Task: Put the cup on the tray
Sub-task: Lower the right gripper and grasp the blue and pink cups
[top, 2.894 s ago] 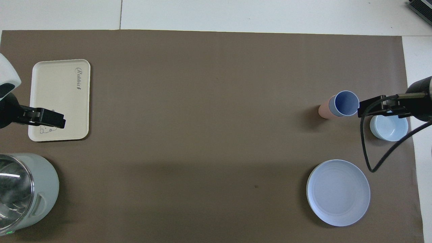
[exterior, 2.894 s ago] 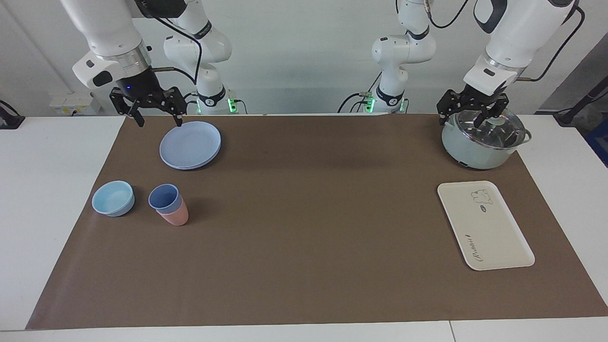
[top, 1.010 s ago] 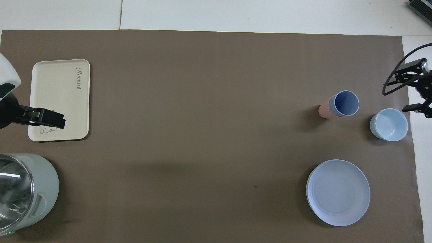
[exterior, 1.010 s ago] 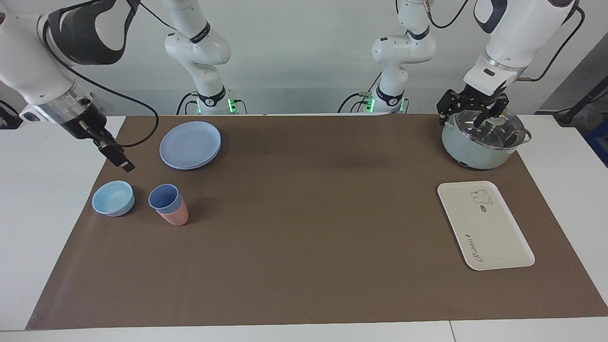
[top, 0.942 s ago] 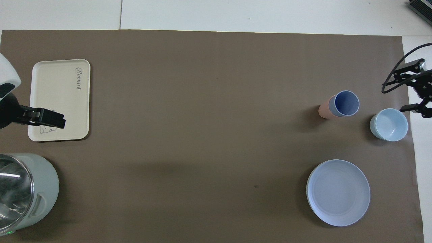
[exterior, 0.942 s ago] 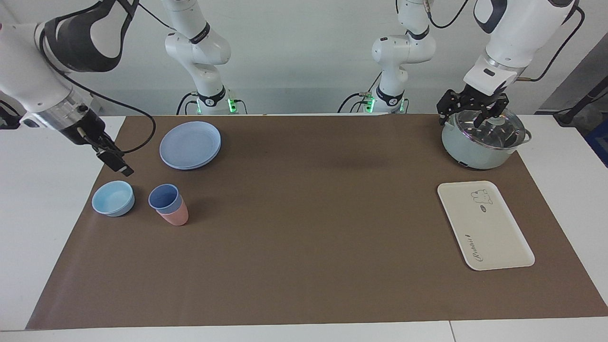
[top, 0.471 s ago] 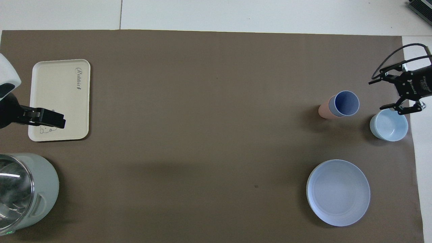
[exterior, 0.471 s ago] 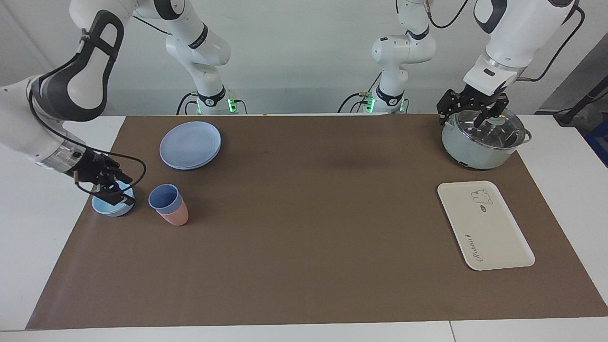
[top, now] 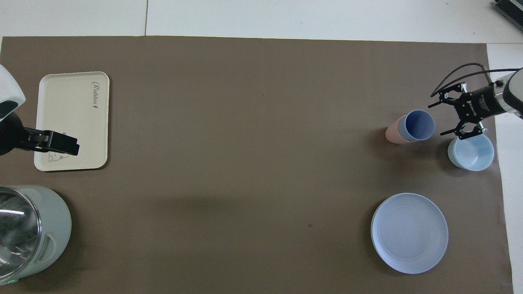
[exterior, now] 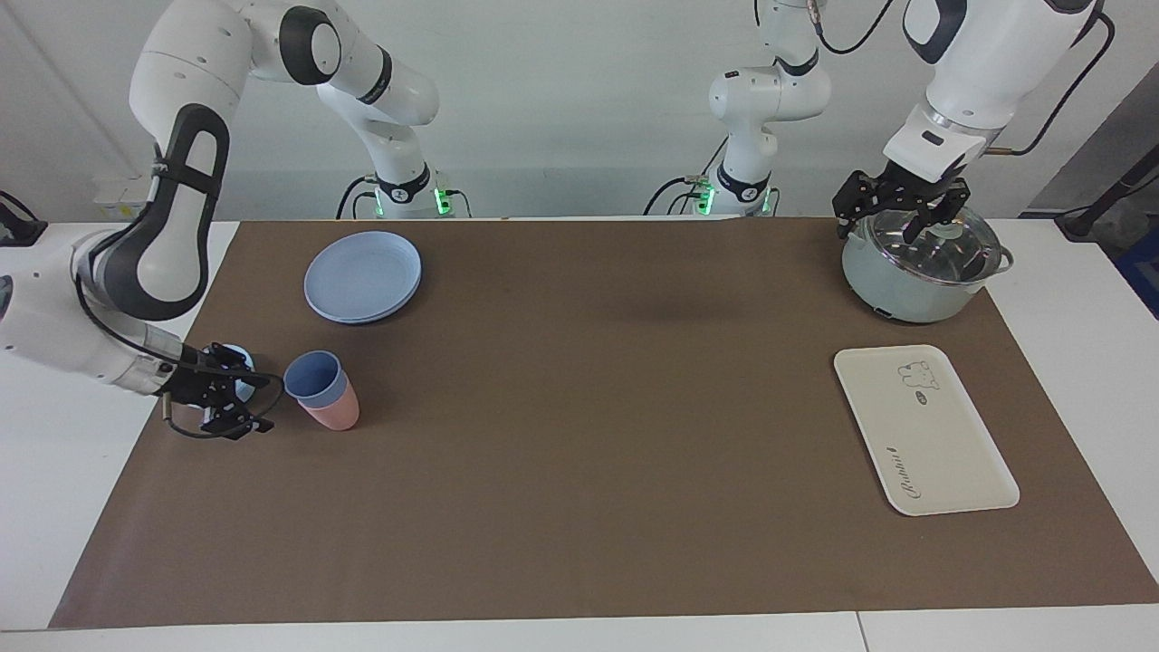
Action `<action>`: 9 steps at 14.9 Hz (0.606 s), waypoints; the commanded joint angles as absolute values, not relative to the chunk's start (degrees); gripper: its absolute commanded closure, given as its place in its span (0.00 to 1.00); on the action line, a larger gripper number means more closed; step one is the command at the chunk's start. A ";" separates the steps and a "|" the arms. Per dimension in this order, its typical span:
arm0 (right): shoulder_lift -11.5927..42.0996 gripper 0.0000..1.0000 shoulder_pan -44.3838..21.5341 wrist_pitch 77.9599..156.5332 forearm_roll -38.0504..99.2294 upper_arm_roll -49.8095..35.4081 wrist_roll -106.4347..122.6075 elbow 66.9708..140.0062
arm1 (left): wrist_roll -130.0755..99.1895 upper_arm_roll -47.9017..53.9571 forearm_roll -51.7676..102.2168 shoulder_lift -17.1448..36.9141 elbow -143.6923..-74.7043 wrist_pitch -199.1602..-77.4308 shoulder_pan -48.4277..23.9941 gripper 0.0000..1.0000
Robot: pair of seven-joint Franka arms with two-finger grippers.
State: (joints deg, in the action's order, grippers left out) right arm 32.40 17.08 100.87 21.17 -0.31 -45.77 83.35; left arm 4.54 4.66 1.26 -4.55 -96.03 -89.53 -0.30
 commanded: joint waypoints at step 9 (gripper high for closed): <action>34.72 0.10 19.51 100.11 30.41 -1.32 -45.53 87.10 | 5.10 5.01 0.26 -5.62 -96.68 -88.95 0.26 0.00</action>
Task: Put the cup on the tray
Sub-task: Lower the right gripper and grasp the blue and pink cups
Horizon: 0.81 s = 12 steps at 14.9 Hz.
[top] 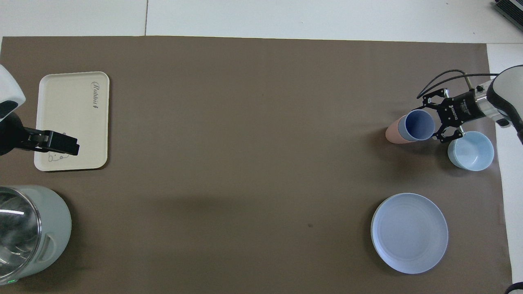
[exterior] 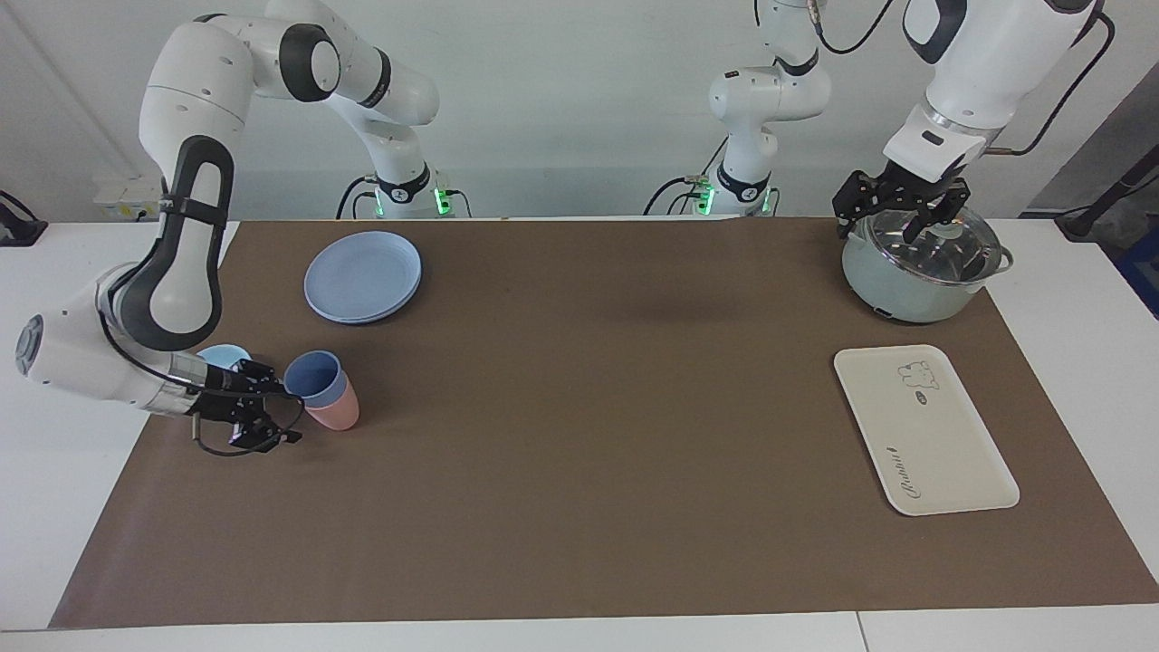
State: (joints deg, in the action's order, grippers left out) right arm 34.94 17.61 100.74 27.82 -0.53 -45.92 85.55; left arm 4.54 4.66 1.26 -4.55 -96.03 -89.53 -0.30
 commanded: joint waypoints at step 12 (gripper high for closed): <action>33.75 0.33 19.25 97.83 39.73 -2.55 -44.13 93.43 | 5.19 5.01 0.26 -5.63 -96.68 -88.95 0.26 0.00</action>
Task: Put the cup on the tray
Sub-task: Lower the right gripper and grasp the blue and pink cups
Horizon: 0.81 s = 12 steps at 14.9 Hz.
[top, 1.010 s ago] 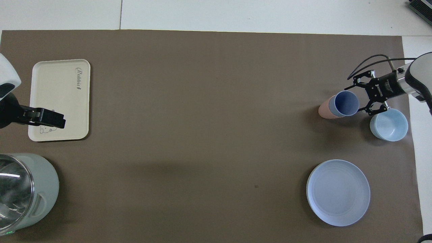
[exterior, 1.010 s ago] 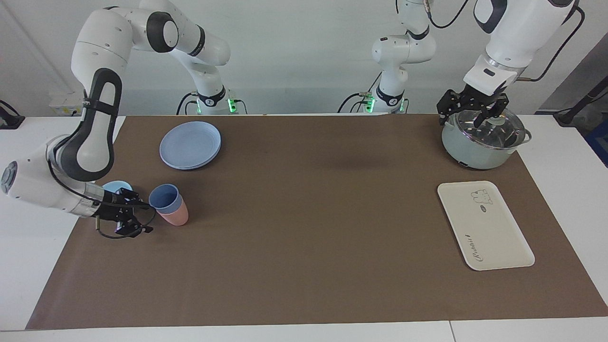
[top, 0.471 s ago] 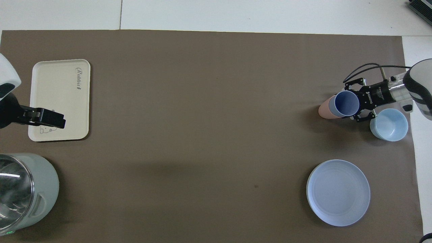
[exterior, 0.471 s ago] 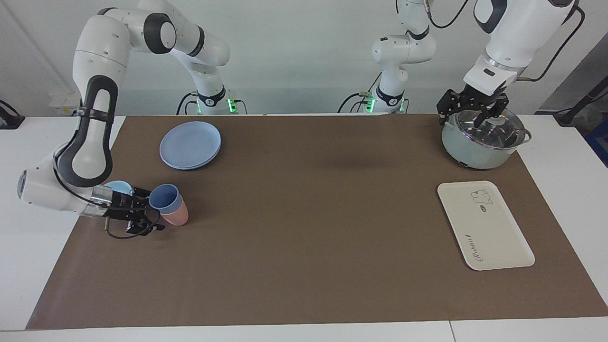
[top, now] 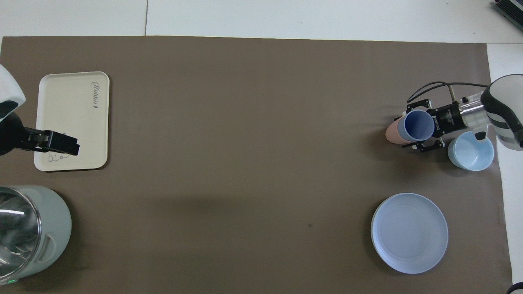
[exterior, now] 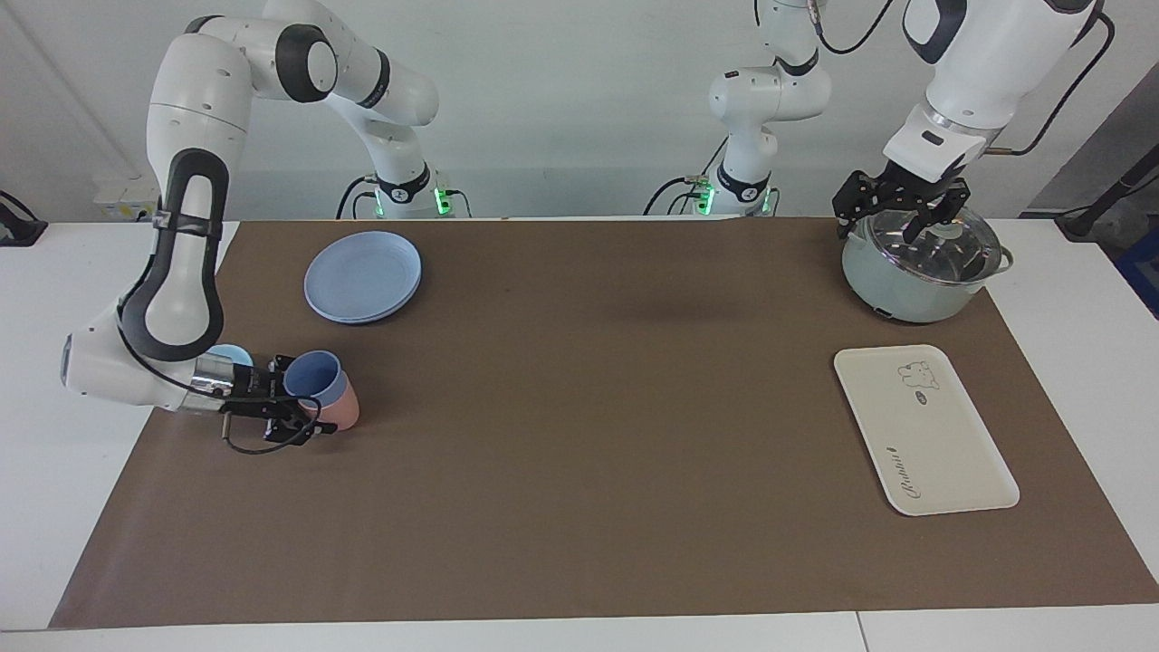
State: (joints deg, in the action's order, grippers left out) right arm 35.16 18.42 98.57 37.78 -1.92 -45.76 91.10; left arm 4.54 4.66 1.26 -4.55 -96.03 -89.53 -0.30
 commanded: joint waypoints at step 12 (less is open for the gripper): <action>20.05 1.00 7.14 98.61 40.08 -2.55 -59.38 98.70 | 5.19 5.01 0.26 -5.62 -96.59 -88.95 0.26 0.00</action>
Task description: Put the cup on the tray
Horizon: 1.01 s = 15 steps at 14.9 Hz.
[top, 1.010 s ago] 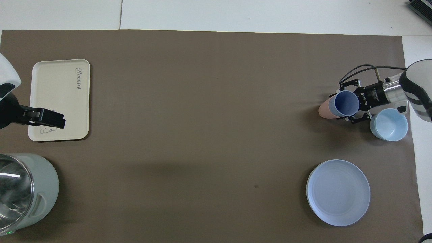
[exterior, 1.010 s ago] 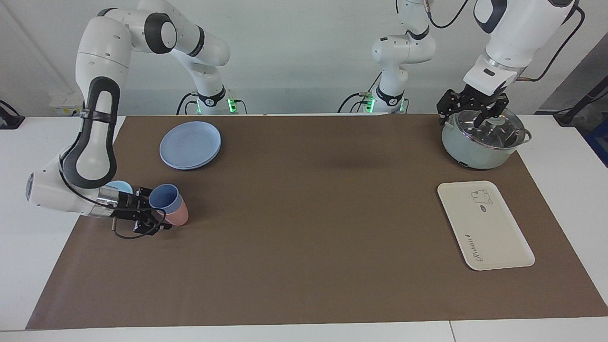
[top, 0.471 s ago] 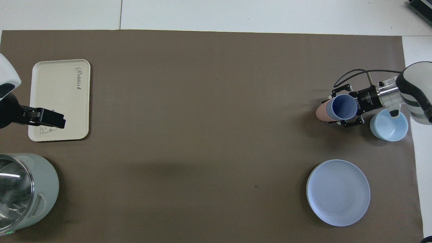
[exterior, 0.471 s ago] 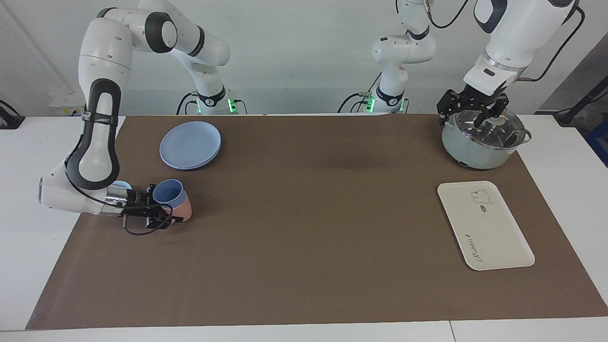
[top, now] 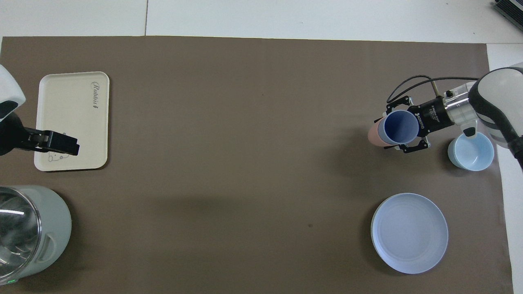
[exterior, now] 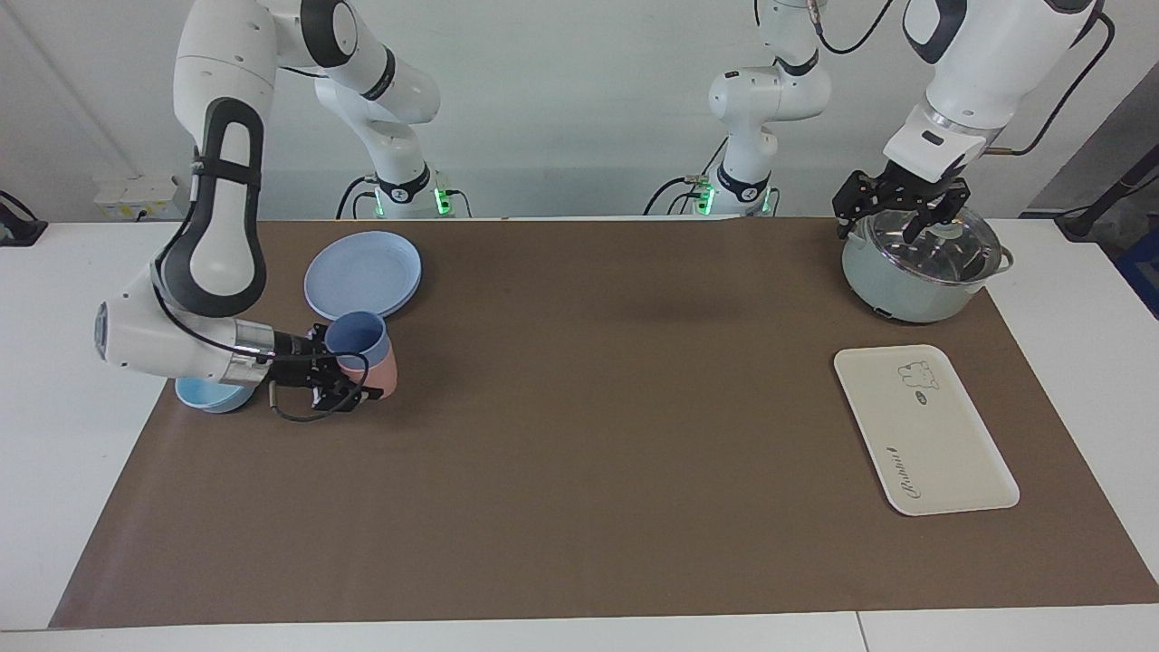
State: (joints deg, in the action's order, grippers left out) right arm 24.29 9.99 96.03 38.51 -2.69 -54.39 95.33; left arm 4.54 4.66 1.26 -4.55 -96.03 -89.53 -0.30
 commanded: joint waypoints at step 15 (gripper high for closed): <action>11.78 1.00 -13.26 110.38 39.99 -2.64 -87.17 97.82 | -25.09 6.15 6.92 -7.73 -103.17 -102.36 -9.38 0.00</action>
State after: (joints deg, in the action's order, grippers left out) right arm 13.36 -11.22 107.42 38.56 -2.76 -84.14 96.29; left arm -16.03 6.58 4.26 -4.87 -98.36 -96.60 -5.29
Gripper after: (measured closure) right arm 0.233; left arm 0.000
